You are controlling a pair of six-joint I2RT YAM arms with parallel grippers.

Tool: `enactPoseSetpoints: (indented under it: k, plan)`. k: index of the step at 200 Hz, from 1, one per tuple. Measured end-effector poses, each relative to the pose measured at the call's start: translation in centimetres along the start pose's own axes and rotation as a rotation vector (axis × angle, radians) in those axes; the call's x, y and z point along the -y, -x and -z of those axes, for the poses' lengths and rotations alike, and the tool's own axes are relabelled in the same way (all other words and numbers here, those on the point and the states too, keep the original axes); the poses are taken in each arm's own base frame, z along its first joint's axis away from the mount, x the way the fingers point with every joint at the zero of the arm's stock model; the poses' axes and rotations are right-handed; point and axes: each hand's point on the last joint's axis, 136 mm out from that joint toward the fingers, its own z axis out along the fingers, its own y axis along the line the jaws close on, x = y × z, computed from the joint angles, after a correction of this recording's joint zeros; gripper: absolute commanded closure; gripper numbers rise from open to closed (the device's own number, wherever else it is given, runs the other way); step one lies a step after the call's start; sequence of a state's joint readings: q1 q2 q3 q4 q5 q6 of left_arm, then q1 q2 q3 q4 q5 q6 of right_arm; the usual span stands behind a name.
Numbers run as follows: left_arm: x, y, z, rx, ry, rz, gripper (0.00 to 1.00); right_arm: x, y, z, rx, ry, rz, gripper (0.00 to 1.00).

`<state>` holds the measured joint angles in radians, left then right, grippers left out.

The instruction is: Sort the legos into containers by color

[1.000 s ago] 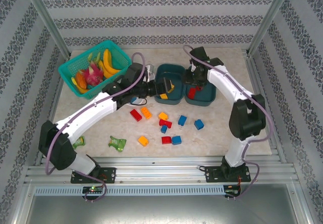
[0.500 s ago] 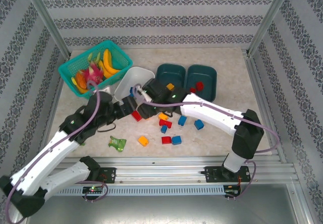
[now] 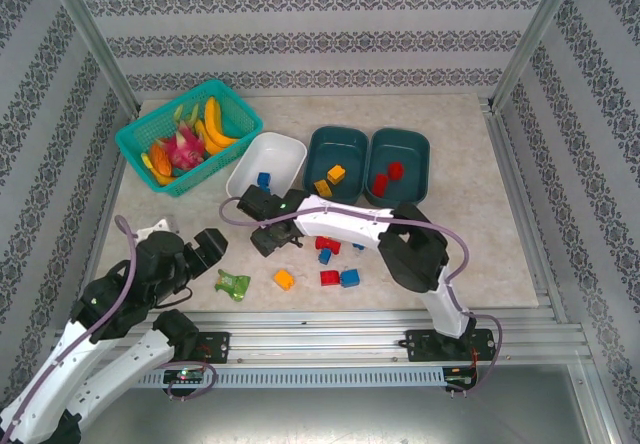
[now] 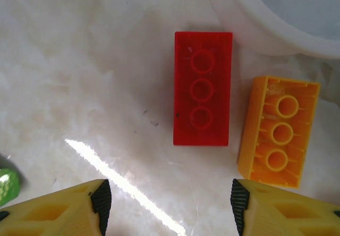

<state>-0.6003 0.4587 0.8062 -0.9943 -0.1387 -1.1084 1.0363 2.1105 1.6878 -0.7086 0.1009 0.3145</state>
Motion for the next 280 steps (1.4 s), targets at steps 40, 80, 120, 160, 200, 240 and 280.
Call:
enactPoseSetpoints:
  k: [40,80,120,160,200,240,280]
  plan:
    - [-0.9,-0.3,0.1,-0.011,0.033,-0.003,0.11,0.2,0.5,-1.4,-0.011,-0.031,-0.003,0.38]
    - [-1.0,-0.4,0.2,-0.014,0.039,-0.005,0.11,0.6,0.7,-2.3,-0.024,-0.057,-0.012,0.37]
    - [-1.0,-0.4,0.2,-0.015,0.038,-0.005,0.12,0.9,1.4,-2.8,-0.021,-0.065,-0.019,0.38]
    - [-1.0,-0.4,0.2,-0.018,0.037,-0.005,0.12,1.5,1.4,-3.5,-0.037,-0.077,-0.025,0.4]
    - [-1.0,-0.4,0.2,-0.018,0.037,-0.005,0.12,1.7,1.7,-3.9,-0.04,-0.077,-0.02,0.44]
    - [-1.0,-0.5,0.0,-0.021,0.043,-0.006,0.12,1.5,1.6,-4.3,-0.05,-0.067,-0.016,0.46]
    - [-0.6,-0.5,-0.3,-0.026,0.043,-0.007,0.12,1.2,1.7,-4.6,-0.059,-0.056,-0.016,0.53]
